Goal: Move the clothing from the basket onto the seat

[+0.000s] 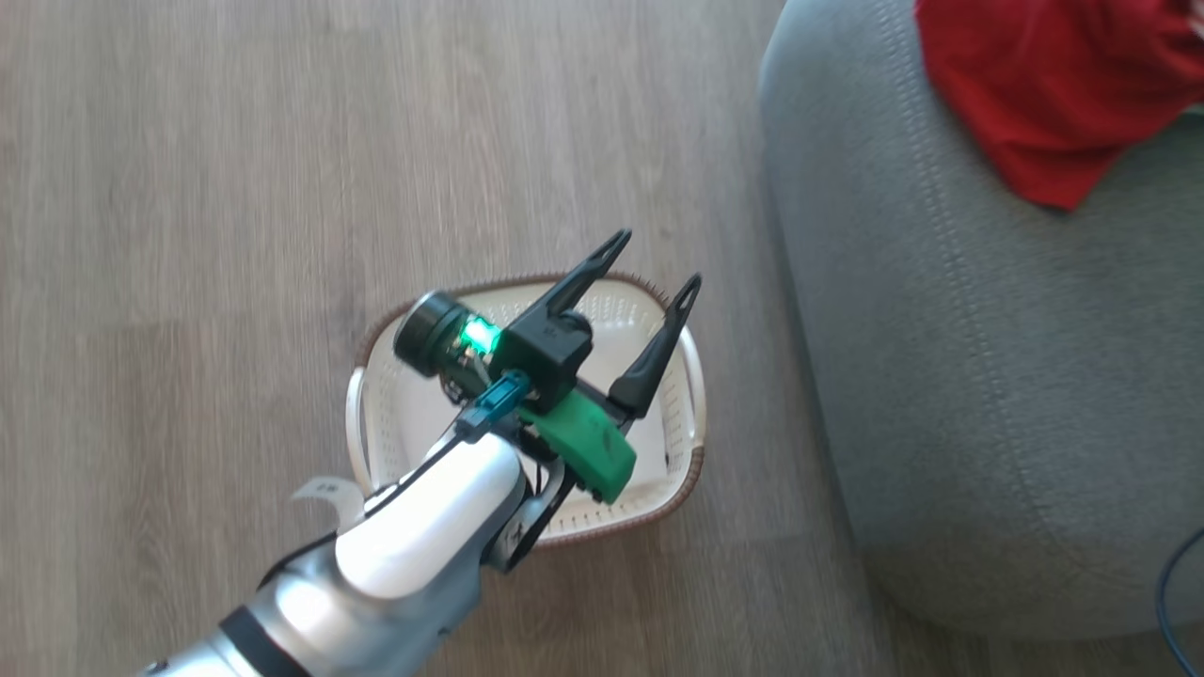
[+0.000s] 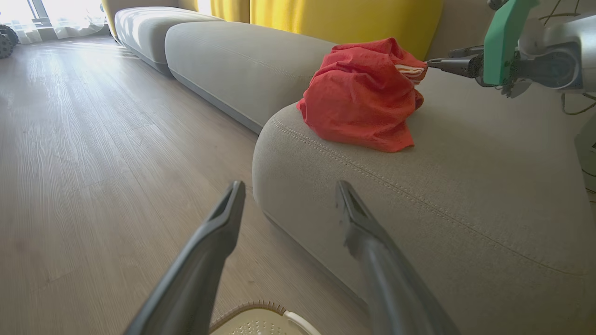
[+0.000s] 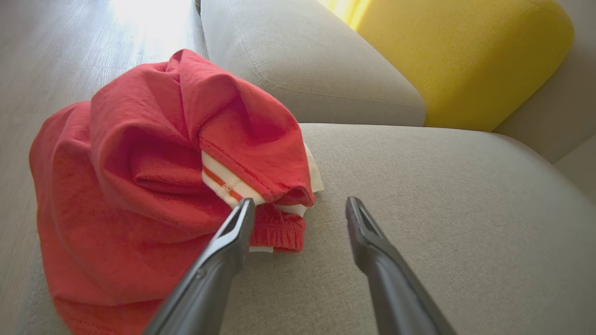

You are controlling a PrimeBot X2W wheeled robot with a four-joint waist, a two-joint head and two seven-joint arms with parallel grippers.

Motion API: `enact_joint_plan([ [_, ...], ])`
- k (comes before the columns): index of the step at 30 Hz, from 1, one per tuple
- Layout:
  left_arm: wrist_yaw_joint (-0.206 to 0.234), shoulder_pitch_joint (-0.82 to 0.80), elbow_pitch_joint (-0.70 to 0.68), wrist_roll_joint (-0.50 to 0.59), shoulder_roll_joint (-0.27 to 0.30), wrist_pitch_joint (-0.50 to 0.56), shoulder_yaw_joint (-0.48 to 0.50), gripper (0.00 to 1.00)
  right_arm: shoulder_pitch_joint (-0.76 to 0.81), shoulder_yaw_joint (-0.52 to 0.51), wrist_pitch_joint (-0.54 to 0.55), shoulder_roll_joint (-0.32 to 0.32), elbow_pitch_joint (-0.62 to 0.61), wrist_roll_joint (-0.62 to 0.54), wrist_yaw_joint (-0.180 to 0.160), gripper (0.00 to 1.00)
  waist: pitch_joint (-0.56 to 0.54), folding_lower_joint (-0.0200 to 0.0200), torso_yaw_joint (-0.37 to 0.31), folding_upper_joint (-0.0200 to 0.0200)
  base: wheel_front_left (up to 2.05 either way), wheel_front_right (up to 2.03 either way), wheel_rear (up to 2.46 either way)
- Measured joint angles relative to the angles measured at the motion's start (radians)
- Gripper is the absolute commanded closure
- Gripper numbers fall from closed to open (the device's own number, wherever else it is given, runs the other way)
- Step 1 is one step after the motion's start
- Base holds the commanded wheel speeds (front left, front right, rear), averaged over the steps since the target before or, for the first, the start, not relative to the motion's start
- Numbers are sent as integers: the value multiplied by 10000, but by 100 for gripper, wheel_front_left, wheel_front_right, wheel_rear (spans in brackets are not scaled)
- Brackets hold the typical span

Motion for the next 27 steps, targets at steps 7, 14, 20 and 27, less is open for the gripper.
enact_joint_plan([
  [7,12,637,222,-493,48,-221,286,0,239,874,-13,192,-211,456,0,0,-963,0,-280,0,0,0,0],
  [14,257,1403,357,-966,100,-541,658,0,477,2232,-36,477,-798,1546,-2,0,-1955,-1,-322,0,0,0,0],
  [20,623,1962,412,-1244,276,-731,1212,0,1256,3465,-36,738,-1208,2700,-2,0,-2634,-1,-35,0,0,0,0],
  [27,922,2729,500,-1680,489,-786,1779,0,2078,4765,-36,1030,-2038,4245,-2,0,-3201,-1,525,0,0,0,0],
])
